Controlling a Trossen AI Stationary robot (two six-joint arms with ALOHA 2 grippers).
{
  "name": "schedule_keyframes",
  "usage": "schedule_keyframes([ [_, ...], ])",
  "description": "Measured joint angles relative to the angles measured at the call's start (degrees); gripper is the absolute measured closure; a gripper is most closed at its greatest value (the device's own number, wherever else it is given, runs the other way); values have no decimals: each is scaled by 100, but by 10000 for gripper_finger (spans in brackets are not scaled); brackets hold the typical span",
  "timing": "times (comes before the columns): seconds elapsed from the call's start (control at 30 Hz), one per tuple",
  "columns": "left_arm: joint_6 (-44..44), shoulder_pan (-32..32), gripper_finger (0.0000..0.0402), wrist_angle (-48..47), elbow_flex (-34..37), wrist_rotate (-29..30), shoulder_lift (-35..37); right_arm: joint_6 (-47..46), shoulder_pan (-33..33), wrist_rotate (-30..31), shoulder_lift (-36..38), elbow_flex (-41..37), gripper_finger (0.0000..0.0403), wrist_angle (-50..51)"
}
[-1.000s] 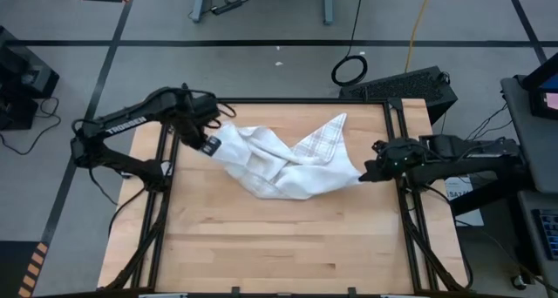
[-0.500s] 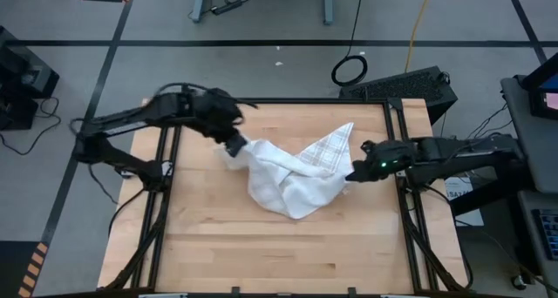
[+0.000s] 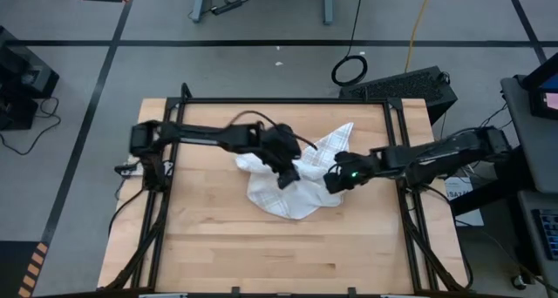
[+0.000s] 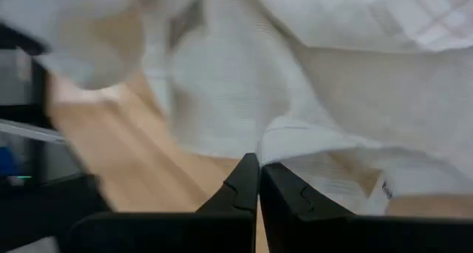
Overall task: Roll towel
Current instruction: Roll the towel
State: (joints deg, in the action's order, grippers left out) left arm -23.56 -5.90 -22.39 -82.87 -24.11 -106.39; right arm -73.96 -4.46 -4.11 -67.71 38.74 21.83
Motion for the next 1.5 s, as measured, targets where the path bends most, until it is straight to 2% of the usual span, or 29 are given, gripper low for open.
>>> schedule_keyframes([
  [0.17, -7, 107, 389, -113, 5, -205, -602, 141, -129, 287, -623, -2, 403, -2],
  [0.33, 2, 206, 369, -102, 5, -388, -761, 602, -125, 125, -934, -2, 403, -155],
  [0.43, -77, 231, 323, -67, 4, -465, -702, 896, -85, -134, -959, -2, 403, -187],
  [0.6, -733, 228, 220, -123, 2, -404, -476, 1592, -73, -375, -928, -13, 403, -177],
  [0.73, -917, 231, 174, -281, 2, -218, -222, 2001, -73, -495, -930, -15, 403, -181],
  [0.87, -1137, 235, 168, -1057, -4, 303, 157, 2066, -4, -739, -930, -17, 403, -407],
  [1.0, -1194, 325, 167, -1834, -2, 1222, 520, 1930, 155, -1145, -986, -17, 403, -832],
  [1.1, -951, 525, 167, -2010, 10, 1945, 552, 1663, 216, -1219, -987, -20, 403, -1205],
  [1.3, -747, 759, 167, -953, 680, 1924, 422, 721, 211, -1127, -987, -17, 403, -1725],
  [1.4, -608, 880, 167, 10, 1172, 1896, 460, 222, 150, -1075, -987, -17, 403, -1767],
  [1.5, -732, 909, 167, 141, 1757, 1800, 436, -264, 107, -894, -987, -17, 403, -1907],
])
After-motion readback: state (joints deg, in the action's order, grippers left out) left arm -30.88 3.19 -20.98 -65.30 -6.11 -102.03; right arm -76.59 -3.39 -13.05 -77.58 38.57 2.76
